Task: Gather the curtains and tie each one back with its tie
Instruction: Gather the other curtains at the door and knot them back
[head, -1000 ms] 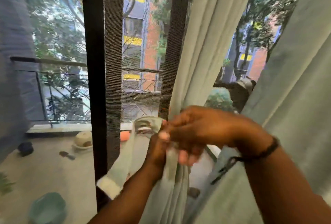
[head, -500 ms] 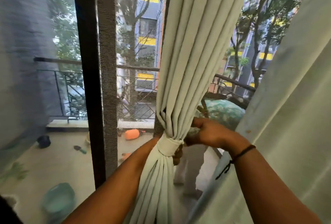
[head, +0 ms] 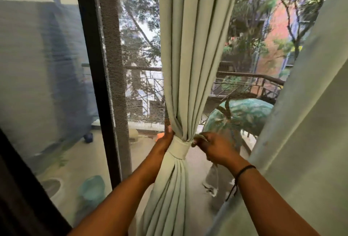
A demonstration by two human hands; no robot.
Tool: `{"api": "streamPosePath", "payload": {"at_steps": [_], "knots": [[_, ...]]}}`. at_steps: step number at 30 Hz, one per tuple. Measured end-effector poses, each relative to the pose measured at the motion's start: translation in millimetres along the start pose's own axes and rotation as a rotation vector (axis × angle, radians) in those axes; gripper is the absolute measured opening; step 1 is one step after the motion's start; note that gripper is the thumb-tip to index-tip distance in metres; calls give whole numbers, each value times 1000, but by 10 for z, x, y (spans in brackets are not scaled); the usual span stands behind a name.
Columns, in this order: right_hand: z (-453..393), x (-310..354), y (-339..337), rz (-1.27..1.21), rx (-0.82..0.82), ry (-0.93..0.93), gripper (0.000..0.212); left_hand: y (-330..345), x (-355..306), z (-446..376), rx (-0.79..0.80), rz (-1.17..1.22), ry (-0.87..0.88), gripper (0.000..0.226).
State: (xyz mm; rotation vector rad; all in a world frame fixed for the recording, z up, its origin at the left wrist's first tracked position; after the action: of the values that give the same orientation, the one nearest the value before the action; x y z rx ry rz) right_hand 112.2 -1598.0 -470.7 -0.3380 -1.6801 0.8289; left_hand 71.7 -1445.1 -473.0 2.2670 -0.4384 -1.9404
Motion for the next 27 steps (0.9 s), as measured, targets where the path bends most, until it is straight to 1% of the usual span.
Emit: {"api": "streamPosePath", "payload": {"at_steps": [1, 3, 4, 6, 7, 8, 9, 12, 13, 15, 16, 18, 20, 22, 23, 24, 27], "knots": [[3, -39, -28, -9, 7, -1, 27, 22, 40, 31, 17, -36, 1, 39], [34, -114, -64, -35, 23, 1, 28, 72, 70, 149, 124, -186, 95, 40], [59, -150, -64, -49, 34, 3, 28, 120, 76, 179, 138, -178, 107, 43], [100, -195, -52, -90, 58, 12, 29, 140, 68, 210, 83, -117, 111, 62], [128, -195, -61, -90, 69, 7, 30, 150, 90, 205, 93, -78, 125, 73], [160, -174, -80, -63, 75, -3, 31, 166, 108, 194, 96, -110, 130, 83], [184, -139, -107, -34, 72, -26, 31, 186, 122, 178, 94, -160, 130, 84], [287, 60, -216, 31, 30, -119, 29, 141, 104, 66, -7, -298, 138, 54], [316, 120, -259, 55, 15, -139, 30, 138, 95, 21, -18, -348, 135, 53], [382, 196, -356, 96, -5, -154, 32, 115, 78, -40, -60, -444, 141, 60], [418, 202, -410, 92, 2, -144, 30, 92, 54, -47, -107, -492, 156, 62], [512, 221, -473, 86, 47, -119, 24, 21, 4, -36, -245, -594, 208, 64], [591, 278, -482, 161, 75, -98, 24, 1, -85, 14, -383, -768, 279, 71], [639, 397, -460, 248, 59, -94, 16, 40, -137, 70, -456, -898, 329, 76], [660, 487, -446, 296, 40, -102, 12, 60, -146, 96, -459, -925, 353, 74], [679, 584, -423, 361, 18, -100, 14, 95, -156, 129, -440, -929, 372, 72], [714, 894, -303, 536, -40, -93, 23, 138, -91, 159, -305, -889, 441, 73]]}}
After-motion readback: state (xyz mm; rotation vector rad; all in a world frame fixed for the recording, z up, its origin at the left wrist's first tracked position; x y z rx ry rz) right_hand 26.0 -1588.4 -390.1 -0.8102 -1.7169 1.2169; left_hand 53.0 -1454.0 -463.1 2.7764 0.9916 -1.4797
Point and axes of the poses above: each hand's wrist, its own z-axis away from the middle knuckle, its own y-axis out of the palm, x = y × z, the point moved 7 cm from there along -z, towards the middle knuckle, and after that the axes turned 5 degrees about x, right-handed, at the moved point
